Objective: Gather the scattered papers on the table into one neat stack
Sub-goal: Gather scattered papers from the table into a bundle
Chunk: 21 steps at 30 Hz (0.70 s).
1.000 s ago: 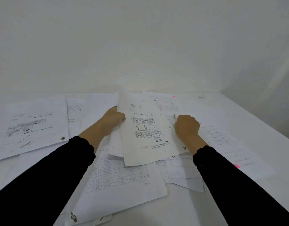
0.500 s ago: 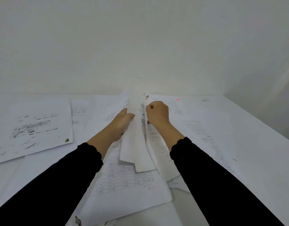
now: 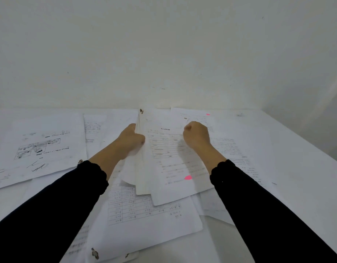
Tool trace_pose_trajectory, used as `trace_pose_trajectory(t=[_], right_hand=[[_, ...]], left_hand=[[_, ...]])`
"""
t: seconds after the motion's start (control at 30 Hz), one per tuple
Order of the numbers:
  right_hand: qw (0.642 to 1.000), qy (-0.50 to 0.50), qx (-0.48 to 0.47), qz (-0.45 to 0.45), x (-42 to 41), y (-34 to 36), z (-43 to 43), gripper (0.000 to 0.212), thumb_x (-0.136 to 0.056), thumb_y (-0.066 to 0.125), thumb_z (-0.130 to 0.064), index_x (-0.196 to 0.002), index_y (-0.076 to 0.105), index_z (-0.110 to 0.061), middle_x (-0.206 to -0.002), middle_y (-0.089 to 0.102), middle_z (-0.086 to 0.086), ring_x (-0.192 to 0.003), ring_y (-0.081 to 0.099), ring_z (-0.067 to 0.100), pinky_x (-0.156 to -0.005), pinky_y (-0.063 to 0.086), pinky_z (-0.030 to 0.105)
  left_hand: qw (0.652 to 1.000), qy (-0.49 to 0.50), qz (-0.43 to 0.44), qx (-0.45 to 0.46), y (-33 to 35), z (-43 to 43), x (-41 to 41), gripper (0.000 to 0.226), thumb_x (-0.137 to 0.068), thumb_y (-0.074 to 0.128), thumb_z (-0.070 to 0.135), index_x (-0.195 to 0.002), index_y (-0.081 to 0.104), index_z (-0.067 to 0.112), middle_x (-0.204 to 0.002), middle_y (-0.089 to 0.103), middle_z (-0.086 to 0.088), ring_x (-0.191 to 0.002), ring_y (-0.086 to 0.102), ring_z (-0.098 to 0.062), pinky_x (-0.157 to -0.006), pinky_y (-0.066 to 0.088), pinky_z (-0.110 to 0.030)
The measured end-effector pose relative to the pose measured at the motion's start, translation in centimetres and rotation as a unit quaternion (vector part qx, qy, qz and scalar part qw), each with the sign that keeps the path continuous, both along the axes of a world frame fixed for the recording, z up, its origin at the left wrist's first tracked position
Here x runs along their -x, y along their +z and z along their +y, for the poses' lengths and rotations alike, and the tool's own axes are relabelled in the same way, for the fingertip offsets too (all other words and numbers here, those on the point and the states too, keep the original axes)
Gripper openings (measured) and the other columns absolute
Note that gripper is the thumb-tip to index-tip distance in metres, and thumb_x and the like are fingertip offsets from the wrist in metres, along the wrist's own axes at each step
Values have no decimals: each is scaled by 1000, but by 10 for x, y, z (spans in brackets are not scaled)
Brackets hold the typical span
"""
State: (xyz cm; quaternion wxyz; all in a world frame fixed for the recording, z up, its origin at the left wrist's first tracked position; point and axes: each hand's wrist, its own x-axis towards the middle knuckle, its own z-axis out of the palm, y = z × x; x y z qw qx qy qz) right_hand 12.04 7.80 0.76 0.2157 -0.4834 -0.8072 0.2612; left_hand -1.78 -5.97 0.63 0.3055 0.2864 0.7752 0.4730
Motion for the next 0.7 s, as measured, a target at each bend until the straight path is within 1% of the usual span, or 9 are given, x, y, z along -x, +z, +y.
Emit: trace_pose_trajectory(t=[0.07, 0.13, 0.23, 0.33, 0.4, 0.5, 0.6, 0.67, 0.7], right_hand=[[995, -45, -24, -82, -14, -4, 9, 24, -89, 46, -8, -105, 63, -10, -114, 62, 11, -108, 54, 29, -87, 46, 35], [985, -78, -15, -153, -28, -8, 15, 29, -92, 46, -19, -119, 56, -11, -125, 54, 12, -119, 43, 32, -94, 38, 37], [971, -105, 9, -213, -45, -16, 21, 42, -93, 44, -41, -122, 52, -11, -128, 47, 13, -122, 39, 33, -96, 35, 41], [963, -111, -15, -246, -52, -23, 21, 59, -86, 47, -58, -124, 51, -13, -127, 47, 11, -122, 39, 32, -95, 36, 41], [960, -105, -36, -257, -50, -24, 16, 73, -77, 50, -70, -125, 49, -14, -128, 45, 11, -123, 38, 32, -96, 35, 43], [961, -79, -33, -264, -44, -22, 6, 86, -68, 54, -77, -126, 45, -15, -129, 43, 11, -123, 38, 32, -96, 36, 44], [965, -62, -30, -253, -38, -21, -1, 62, -73, 60, -60, -113, 50, -13, -117, 49, 9, -114, 44, 30, -87, 43, 40], [971, -56, -43, -229, -36, -21, -2, 32, -78, 60, -40, -86, 51, -10, -97, 52, 7, -98, 48, 28, -75, 47, 32], [975, -53, -47, -213, -35, -21, -3, 23, -80, 57, -29, -71, 46, -10, -86, 52, 5, -87, 49, 26, -65, 44, 25]], left_hand=[[1000, 23, 5, 0, 1, -4, 7, 41, -88, 45, 3, -129, 46, 7, -120, 55, -7, -105, 52, -28, -83, 44, -35], [999, 51, 20, 5, 1, -8, 12, 37, -92, 39, 3, -128, 47, 7, -113, 51, -7, -101, 47, -26, -83, 39, -34], [995, 80, 47, 25, -3, -14, 18, 34, -93, 32, 3, -123, 49, 3, -111, 51, -11, -98, 46, -28, -81, 38, -34], [993, 103, 53, 29, -6, -19, 23, 25, -92, 30, 4, -107, 51, 3, -104, 51, -13, -93, 47, -28, -79, 38, -34], [994, 100, 40, 18, -6, -22, 23, 17, -94, 38, 13, -101, 51, 4, -102, 53, -12, -90, 49, -28, -77, 39, -33], [997, 73, 24, 9, -4, -27, 18, 20, -87, 63, 20, -100, 54, 8, -89, 59, -6, -82, 55, -24, -72, 44, -30], [996, 70, 38, 34, -4, -26, 16, 32, -81, 68, 9, -109, 51, 9, -103, 56, -8, -94, 52, -28, -78, 44, -35], [996, 73, 39, 34, -5, -24, 15, 37, -84, 63, 4, -118, 52, 6, -108, 53, -9, -97, 50, -28, -80, 43, -34], [996, 72, 39, 35, -5, -23, 15, 34, -85, 60, 3, -118, 53, 6, -108, 53, -10, -97, 50, -28, -80, 42, -33]])
